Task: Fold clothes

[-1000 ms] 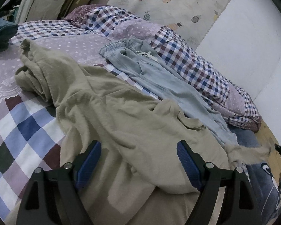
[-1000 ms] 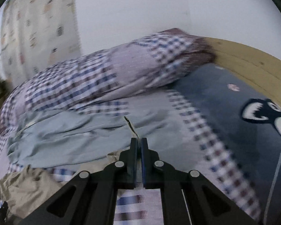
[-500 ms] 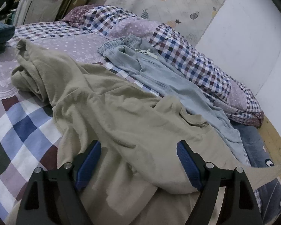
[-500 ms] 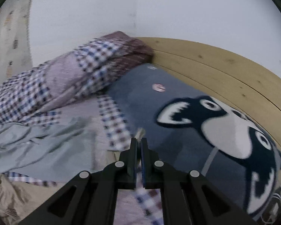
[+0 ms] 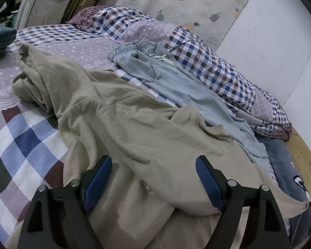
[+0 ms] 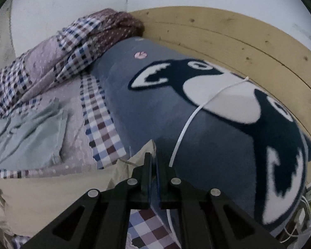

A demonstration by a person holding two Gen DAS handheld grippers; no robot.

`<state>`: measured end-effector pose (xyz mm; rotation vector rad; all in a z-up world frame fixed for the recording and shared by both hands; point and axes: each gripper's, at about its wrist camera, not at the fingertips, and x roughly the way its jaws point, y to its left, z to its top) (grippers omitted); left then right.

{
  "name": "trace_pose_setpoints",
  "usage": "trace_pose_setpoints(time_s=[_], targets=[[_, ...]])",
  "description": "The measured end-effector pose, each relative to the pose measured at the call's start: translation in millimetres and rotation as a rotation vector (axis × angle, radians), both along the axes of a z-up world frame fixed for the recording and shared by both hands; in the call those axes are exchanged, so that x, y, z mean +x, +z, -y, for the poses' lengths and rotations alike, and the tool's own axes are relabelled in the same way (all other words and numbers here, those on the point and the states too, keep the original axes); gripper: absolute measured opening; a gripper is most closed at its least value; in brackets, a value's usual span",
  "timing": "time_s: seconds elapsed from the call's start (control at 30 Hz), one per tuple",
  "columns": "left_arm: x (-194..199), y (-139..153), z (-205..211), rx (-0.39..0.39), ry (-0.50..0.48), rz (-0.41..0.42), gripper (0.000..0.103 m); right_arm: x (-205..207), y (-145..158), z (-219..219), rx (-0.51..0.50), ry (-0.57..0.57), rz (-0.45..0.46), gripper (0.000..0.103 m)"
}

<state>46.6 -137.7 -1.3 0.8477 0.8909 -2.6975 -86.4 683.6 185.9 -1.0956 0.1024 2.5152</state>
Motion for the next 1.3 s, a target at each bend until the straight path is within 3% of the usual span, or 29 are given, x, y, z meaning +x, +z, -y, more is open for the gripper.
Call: trace_pose_setpoints(time_s=[0.17,0.33,0.4,0.47,0.53,0.77,1.0,1.3], targets=[[-1,-1,-1,-0.011,0.001,0.008,0.085,-1,-18,-12,0.004,-0.038,0.073,0.003],[-2,-1,-2,-0.013,0.0,0.009,0.085,22,-16,-23,-0.009,-0.082,0.062,0.009],[-2,-1,-2,-0.014,0.0,0.009,0.085,29,-14,-15,-0.005,-0.071,0.051,0.028],[-2,0,-2,-0.016,0.0,0.011,0.085,33,-15,-1,-0.009,-0.049,0.041,0.04],[-2,0,-3,-0.02,0.0,0.013,0.085,35,-17,16,-0.021,-0.016,0.034,0.044],[-4,1,-5,-0.035,0.001,0.032,0.085,17,-34,118,-0.102,0.199,0.019,0.05],[-6,2,-6,-0.041,0.001,0.052,0.086,-16,-53,267,-0.157,0.476,0.026,0.053],[-5,8,-3,-0.011,-0.016,0.042,0.086,-34,-57,443,-0.176,0.733,0.052,0.054]])
